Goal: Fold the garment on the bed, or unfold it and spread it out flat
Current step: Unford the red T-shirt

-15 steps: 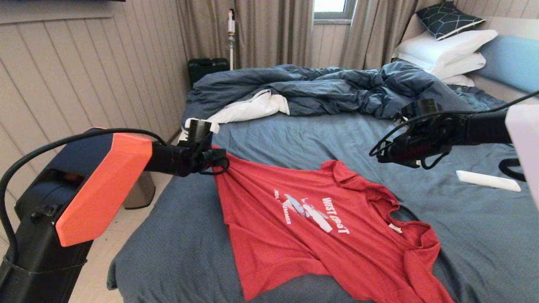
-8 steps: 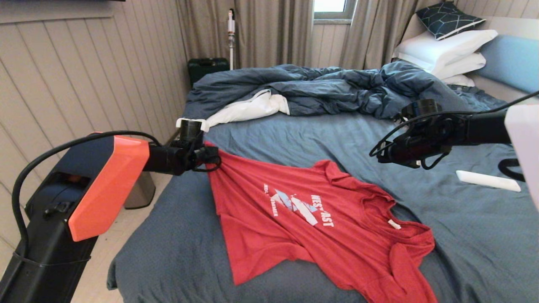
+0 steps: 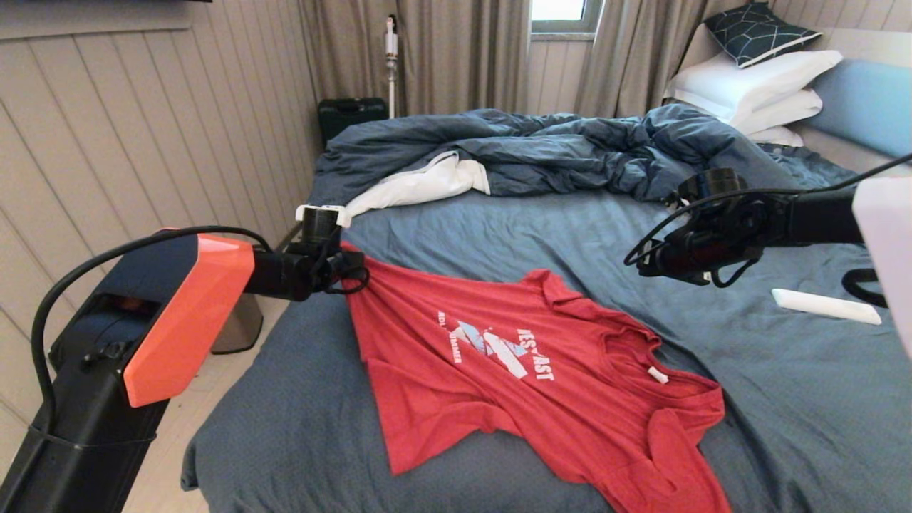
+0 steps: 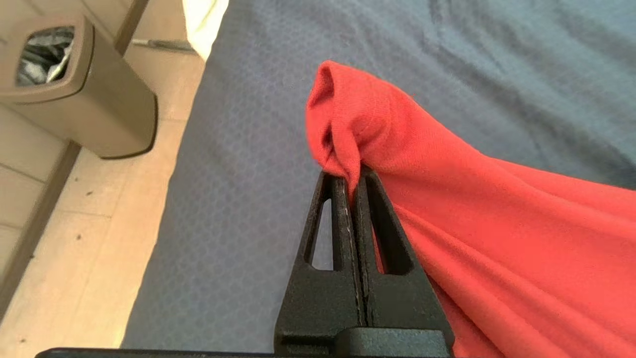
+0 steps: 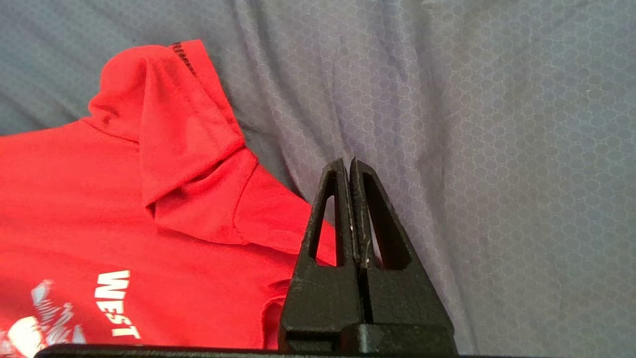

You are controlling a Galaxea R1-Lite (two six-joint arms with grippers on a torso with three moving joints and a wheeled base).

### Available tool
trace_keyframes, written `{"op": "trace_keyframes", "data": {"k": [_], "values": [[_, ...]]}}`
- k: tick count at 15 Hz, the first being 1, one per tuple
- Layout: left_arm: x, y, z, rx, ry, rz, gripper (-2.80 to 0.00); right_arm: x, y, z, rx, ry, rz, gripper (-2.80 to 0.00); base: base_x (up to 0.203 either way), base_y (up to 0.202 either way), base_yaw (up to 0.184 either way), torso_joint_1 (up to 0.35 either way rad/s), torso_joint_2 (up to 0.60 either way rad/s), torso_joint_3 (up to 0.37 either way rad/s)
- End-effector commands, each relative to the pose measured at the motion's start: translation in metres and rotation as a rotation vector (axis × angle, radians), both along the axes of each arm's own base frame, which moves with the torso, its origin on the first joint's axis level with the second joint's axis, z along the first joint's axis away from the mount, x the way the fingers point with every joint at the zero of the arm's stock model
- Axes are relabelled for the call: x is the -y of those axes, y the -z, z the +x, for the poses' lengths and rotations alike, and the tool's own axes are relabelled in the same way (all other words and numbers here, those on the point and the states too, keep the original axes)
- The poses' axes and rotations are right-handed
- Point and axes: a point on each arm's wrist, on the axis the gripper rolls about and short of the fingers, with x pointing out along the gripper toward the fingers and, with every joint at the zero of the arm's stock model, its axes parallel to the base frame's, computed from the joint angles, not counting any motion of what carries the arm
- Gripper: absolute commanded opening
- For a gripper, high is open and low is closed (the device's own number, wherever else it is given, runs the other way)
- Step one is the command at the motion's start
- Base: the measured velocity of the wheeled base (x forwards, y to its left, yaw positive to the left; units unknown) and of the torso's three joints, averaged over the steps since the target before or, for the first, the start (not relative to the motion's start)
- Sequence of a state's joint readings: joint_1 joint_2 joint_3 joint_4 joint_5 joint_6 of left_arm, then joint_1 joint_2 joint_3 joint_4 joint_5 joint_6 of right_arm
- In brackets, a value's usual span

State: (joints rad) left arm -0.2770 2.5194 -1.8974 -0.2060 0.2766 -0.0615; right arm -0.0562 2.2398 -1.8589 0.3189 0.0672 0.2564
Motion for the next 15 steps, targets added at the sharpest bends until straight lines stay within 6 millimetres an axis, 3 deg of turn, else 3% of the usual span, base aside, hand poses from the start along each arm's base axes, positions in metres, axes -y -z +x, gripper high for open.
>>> {"op": "trace_keyframes", "data": {"k": [1,6,10,11,13,15], "values": [[0.000,0.002,0.001,0.001,-0.001,0.000,0.00,0.000,0.000,0.000,0.000,0.001,0.001,-2.80,0.000,0.000,0.000,0.000,0.00,0.000],[0.000,-0.008,-0.004,-0.021,-0.010,-0.024,0.00,0.001,-0.001,0.000,0.003,0.003,0.001,-2.80,0.000,0.000,0.000,0.000,0.00,0.000],[-0.004,-0.049,-0.036,-0.173,-0.074,-0.171,0.00,0.000,-0.003,0.000,0.008,0.000,0.000,-2.80,0.000,0.000,0.000,0.000,0.00,0.000],[-0.004,-0.060,-0.047,-0.222,-0.076,-0.209,-2.80,0.000,-0.004,0.000,0.010,0.001,-0.001,-2.80,0.000,0.000,0.000,0.000,0.00,0.000],[0.001,-0.080,-0.072,-0.334,-0.084,-0.316,-2.80,0.000,-0.006,-0.001,0.016,0.004,-0.002,-2.80,0.000,0.000,0.000,0.000,0.00,0.000],[0.019,-0.084,-0.101,-0.488,-0.122,-0.371,-2.80,0.001,-0.010,-0.003,0.023,0.006,-0.001,-2.80,0.000,0.000,0.000,0.000,0.00,0.000]]}}
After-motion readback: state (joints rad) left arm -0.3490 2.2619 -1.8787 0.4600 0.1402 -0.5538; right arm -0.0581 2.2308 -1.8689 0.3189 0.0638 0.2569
